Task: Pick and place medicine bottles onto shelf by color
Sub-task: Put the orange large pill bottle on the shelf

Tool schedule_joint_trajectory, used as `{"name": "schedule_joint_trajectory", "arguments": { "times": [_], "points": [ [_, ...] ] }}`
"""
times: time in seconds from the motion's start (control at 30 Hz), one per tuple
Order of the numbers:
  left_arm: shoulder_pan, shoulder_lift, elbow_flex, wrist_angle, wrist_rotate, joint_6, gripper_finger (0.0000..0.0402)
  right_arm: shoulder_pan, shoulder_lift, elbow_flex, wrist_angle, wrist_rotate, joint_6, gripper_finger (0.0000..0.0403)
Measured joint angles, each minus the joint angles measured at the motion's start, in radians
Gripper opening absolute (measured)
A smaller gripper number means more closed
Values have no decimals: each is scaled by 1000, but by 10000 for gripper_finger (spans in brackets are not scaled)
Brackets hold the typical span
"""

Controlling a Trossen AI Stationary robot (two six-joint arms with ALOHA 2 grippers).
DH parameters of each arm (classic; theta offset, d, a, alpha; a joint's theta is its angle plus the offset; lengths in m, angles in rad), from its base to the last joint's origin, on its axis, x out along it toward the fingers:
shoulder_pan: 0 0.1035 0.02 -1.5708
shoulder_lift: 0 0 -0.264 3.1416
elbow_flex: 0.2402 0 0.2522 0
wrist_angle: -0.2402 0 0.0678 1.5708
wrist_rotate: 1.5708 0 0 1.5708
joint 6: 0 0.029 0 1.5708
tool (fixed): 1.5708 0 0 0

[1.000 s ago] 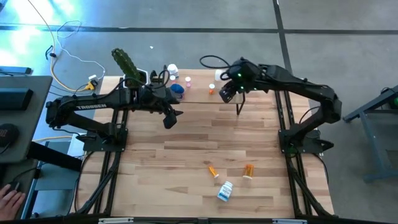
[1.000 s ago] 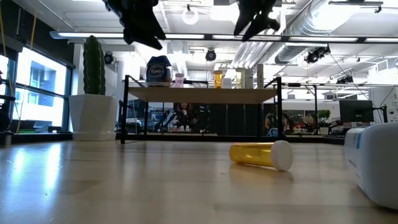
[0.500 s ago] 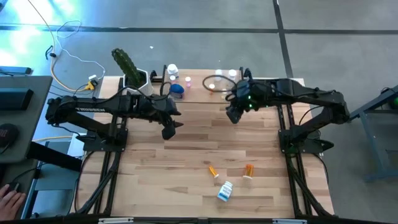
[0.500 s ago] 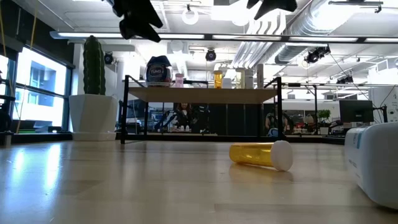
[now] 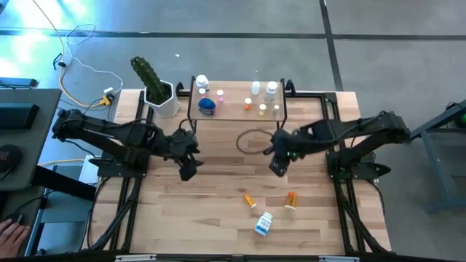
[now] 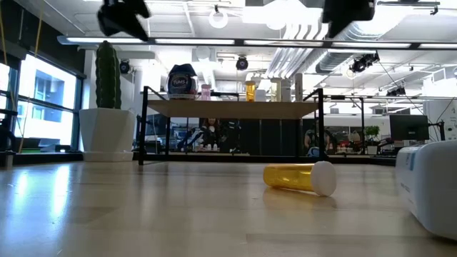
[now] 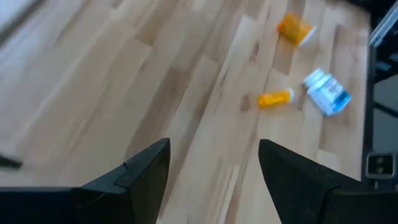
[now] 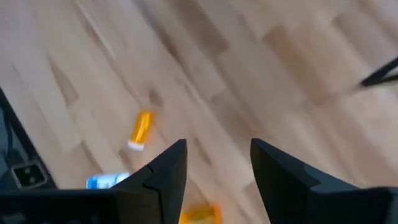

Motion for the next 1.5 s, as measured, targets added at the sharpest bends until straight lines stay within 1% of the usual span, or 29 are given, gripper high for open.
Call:
{"name": "schedule_joint_trajectory", "arguments": {
  "times": [0.2,0.4,0.63,0.77,0.9,1.0,1.1,1.17,1.27,1.5],
  "points": [
    [-103,-9,-1,-95,-90,-132,236,104,0,-78,1,-21,164,167],
    [-192,-11,-1,-126,-148,-232,236,206,0,-155,17,-36,371,167],
    [-253,-11,-1,-131,-169,-300,236,317,0,-205,19,-41,564,172],
    [-267,-11,-1,-131,-169,-309,236,357,1,-213,3,-41,636,195],
    [-276,-11,-1,-131,-169,-313,236,384,0,-213,-15,-41,712,237],
    [-279,-11,-1,-131,-169,-313,236,400,1,-213,-34,-36,816,271],
    [-279,-11,-1,-130,-169,-312,236,415,3,-213,-39,-9,972,296],
    [-278,-11,-1,-130,-172,-312,236,425,3,-213,-38,10,1064,303],
    [-278,-11,-1,-130,-186,-311,236,445,10,-213,-37,20,1143,306],
    [-278,-11,-1,-129,-195,-309,236,471,84,-213,-39,15,1249,306]
  ]
}}
